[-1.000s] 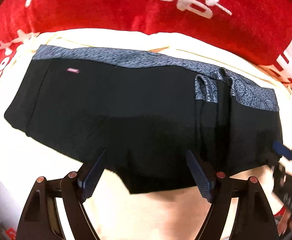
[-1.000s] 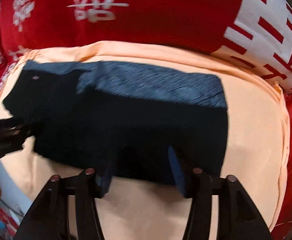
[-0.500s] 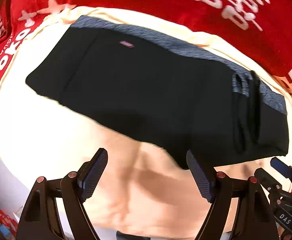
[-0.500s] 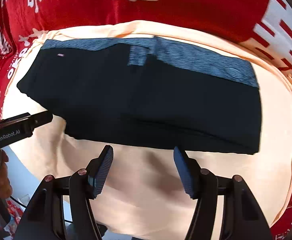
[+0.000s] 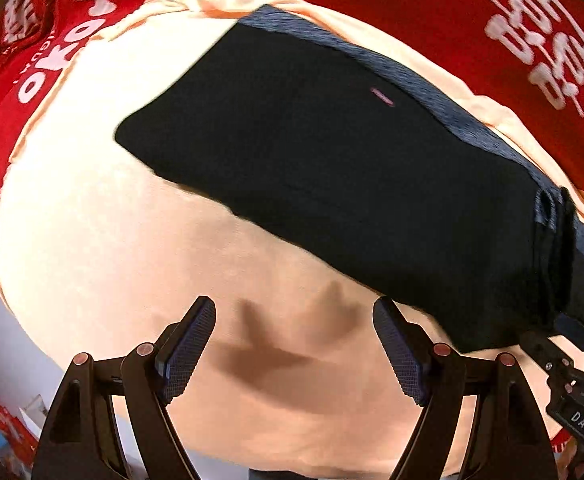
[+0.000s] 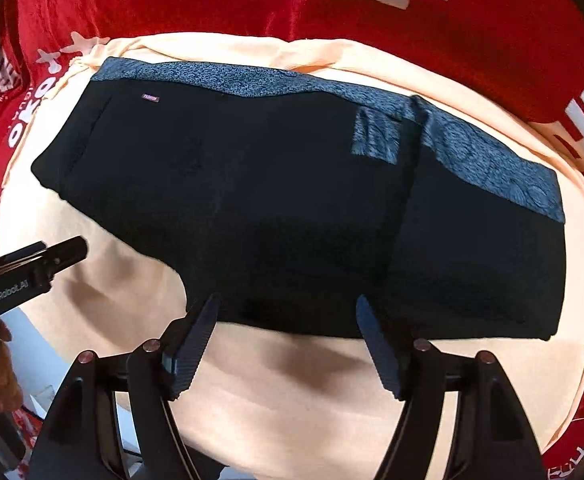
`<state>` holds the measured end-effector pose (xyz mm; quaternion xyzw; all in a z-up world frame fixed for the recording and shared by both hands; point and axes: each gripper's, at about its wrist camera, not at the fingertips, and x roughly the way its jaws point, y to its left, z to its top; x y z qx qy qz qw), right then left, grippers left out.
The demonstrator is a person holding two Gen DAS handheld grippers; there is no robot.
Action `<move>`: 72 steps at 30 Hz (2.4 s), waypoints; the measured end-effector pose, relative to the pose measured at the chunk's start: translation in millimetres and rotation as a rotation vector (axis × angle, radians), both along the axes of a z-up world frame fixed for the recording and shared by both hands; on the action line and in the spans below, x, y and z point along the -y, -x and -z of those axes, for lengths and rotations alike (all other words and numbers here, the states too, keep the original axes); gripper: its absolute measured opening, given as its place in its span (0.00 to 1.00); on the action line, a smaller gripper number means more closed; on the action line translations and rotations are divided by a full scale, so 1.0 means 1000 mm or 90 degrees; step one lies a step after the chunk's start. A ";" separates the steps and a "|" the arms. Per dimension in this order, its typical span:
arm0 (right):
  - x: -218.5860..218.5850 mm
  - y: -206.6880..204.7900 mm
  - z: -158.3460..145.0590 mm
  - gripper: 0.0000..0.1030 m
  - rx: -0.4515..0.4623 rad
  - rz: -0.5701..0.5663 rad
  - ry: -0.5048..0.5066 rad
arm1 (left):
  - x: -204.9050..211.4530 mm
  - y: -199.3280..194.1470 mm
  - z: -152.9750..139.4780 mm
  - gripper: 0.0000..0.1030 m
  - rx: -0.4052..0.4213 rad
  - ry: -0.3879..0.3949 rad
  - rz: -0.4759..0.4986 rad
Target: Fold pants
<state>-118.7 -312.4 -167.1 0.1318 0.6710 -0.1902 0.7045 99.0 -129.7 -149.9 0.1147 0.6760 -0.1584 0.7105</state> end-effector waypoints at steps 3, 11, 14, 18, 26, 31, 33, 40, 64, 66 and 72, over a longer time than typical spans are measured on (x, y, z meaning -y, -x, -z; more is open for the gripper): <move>0.001 -0.003 0.016 0.78 -0.022 0.013 0.003 | -0.009 -0.010 0.000 0.79 0.009 -0.003 -0.008; -0.018 -0.010 0.020 0.83 -0.025 -0.008 -0.004 | -0.042 -0.038 -0.006 0.79 0.016 -0.002 -0.022; -0.021 -0.008 0.027 0.83 -0.038 0.010 -0.026 | -0.050 -0.041 -0.005 0.79 0.021 -0.005 -0.032; -0.027 -0.007 0.029 0.83 -0.041 -0.003 -0.008 | -0.054 -0.038 0.000 0.79 0.016 -0.004 -0.040; -0.028 -0.007 0.033 0.83 -0.043 -0.001 -0.008 | -0.051 -0.050 0.016 0.79 0.000 -0.003 -0.050; -0.029 -0.006 0.035 0.84 -0.045 -0.004 -0.005 | -0.066 -0.058 0.018 0.79 -0.023 0.074 -0.087; -0.029 -0.006 0.036 0.85 -0.044 -0.004 -0.007 | -0.077 -0.060 0.017 0.79 -0.034 0.120 -0.117; -0.029 -0.003 0.042 0.85 -0.045 -0.008 -0.005 | -0.093 -0.070 0.023 0.79 -0.066 0.226 -0.180; -0.045 -0.004 0.040 0.85 -0.033 -0.029 0.008 | -0.046 -0.089 0.032 0.80 -0.030 0.318 -0.161; -0.045 -0.003 0.040 0.85 -0.032 -0.029 0.006 | -0.050 -0.097 0.047 0.80 -0.058 0.319 -0.193; -0.038 -0.005 0.025 0.85 -0.016 -0.016 -0.011 | -0.039 -0.101 0.045 0.79 -0.050 0.277 -0.201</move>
